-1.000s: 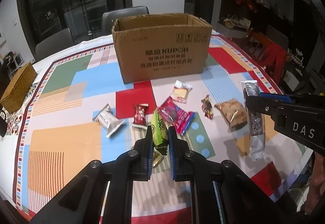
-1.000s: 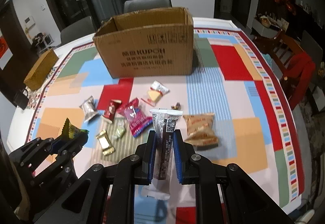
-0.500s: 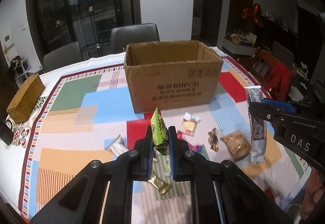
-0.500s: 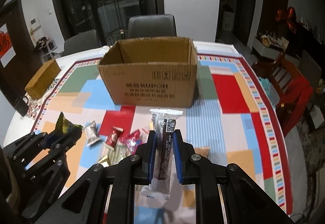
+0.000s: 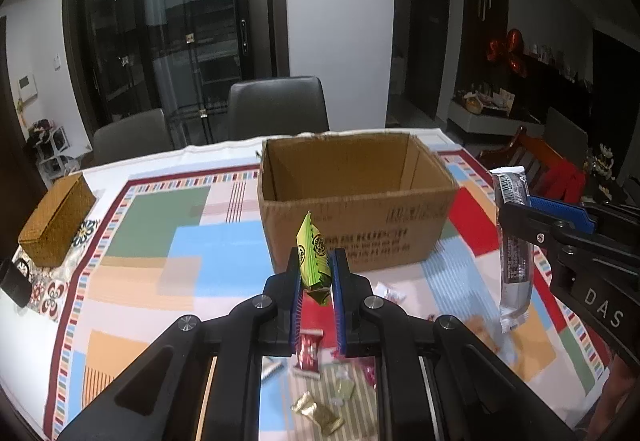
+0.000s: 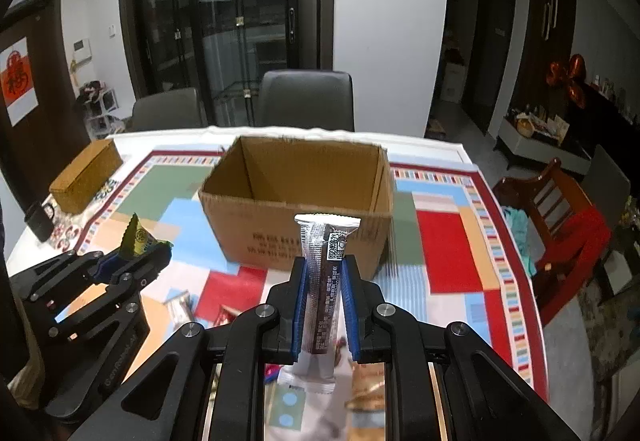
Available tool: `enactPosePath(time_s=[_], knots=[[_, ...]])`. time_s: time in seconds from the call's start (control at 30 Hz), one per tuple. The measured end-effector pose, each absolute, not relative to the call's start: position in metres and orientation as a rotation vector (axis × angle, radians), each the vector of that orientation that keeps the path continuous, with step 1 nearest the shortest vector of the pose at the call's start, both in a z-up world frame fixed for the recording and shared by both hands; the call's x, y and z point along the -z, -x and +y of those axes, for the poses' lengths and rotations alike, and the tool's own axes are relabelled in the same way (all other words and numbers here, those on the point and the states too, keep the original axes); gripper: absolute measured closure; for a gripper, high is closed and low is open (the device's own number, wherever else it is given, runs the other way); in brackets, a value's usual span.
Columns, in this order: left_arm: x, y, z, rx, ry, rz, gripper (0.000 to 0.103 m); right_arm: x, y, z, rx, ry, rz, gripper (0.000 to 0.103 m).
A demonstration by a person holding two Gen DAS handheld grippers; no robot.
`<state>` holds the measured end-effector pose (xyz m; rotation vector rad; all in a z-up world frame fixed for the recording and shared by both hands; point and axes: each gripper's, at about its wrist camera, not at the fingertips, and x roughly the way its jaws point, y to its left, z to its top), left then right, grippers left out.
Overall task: Organize snacks
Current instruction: 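Carry the silver bar and green candy over the cardboard box with both tools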
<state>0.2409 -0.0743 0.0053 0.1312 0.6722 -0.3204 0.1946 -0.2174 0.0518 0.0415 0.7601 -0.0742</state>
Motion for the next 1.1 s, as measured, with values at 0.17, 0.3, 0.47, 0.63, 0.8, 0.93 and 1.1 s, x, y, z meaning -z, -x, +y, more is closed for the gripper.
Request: enactPosePath(time_s=[0.17,0.3,0.47,0.63,0.8,0.93,1.1], knots=[[-0.017,-0.258,-0.078,0.318,-0.128,0.648,0.088,-0.064,-0.208,-0.22,0.072,-0.039,0.724,0.085],[-0.024,-0.27,-0.081,0.318,-0.126,0.63,0.088,-0.072,-0.216,-0.221,0.076,-0.026,0.693,0.085],[-0.03,-0.284,-0.087,0.324,-0.134,0.614,0.088,-0.081,-0.23,-0.222,0.071,-0.013,0.665,0.085],[-0.034,-0.301,-0.09,0.33,-0.129,0.602,0.088,-0.08,-0.249,-0.225,0.058,-0.033,0.67,0.085],[-0.036,-0.319,-0.089,0.333,-0.121,0.597,0.088,-0.079,-0.264,-0.229,0.063,-0.031,0.67,0.085],[-0.035,-0.332,-0.091,0.331,-0.115,0.604,0.088,-0.076,-0.28,-0.232,0.059,-0.045,0.683,0.085],[-0.031,-0.348,-0.093,0.321,-0.112,0.613,0.088,-0.072,-0.294,-0.236,0.072,-0.04,0.685,0.085]])
